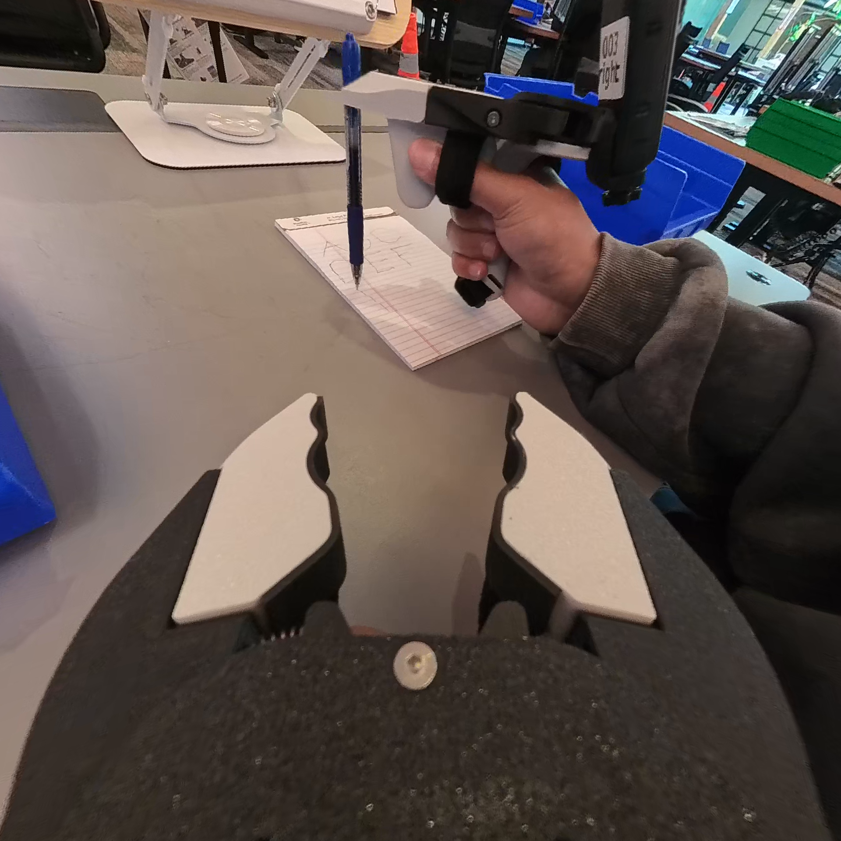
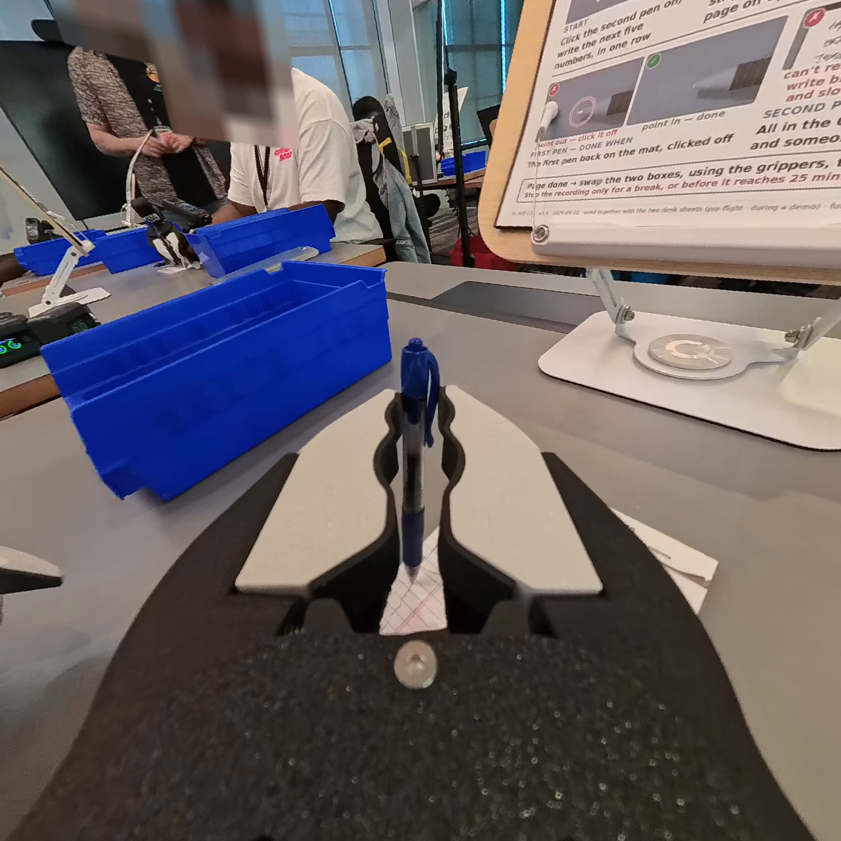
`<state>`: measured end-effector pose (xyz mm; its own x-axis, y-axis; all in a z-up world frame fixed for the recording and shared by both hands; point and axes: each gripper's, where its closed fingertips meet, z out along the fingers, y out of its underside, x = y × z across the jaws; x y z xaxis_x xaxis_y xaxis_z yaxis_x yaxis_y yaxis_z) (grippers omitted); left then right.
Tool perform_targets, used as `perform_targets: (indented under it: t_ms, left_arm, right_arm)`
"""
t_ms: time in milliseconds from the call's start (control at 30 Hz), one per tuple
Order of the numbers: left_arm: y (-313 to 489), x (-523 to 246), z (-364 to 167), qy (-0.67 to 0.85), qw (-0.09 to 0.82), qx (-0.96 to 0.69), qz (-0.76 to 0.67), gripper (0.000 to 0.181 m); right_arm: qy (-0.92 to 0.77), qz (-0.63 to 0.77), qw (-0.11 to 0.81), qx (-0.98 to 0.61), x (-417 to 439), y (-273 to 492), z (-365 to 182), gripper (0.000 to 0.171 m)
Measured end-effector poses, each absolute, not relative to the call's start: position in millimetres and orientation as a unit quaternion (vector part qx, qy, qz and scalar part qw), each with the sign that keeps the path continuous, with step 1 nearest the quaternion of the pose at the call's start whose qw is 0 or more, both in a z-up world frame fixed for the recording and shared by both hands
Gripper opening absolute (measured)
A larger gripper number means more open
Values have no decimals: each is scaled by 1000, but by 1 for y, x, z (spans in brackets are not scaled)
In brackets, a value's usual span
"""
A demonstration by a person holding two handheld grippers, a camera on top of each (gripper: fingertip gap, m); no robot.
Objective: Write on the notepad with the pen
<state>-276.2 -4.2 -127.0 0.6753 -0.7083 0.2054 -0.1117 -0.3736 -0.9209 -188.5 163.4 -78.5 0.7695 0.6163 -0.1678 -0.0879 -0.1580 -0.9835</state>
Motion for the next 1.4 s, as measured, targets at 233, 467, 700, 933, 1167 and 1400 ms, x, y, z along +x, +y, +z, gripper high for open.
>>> perform_targets:
  t_ms: [233, 467, 700, 933, 1167, 1400]
  left_arm:
    - [-5, -275, -127, 267, 492, -771, -304, 75]
    - [-7, -273, -127, 273, 494, -770, -299, 72]
    - [25, -254, -99, 305, 496, -757, -295, 64]
    - [68, -206, -98, 426, 501, -722, -214, 37]
    - [72, -202, -103, 450, 490, -715, -214, 5]
    - [55, -189, -109, 483, 464, -687, -283, 4]
  right_arm:
    - [-177, 286, 622, -707, -182, 147, -79, 14]
    - [-157, 323, 645, -675, -179, 127, -70, 14]
    - [-226, 465, 655, -552, -198, 86, 0, 14]
    - [-235, 468, 619, -586, -214, 69, 11, 15]
    - [-252, 451, 564, -644, -196, 65, -8, 15]
    - [-418, 396, 482, -660, -188, 53, -13, 30]
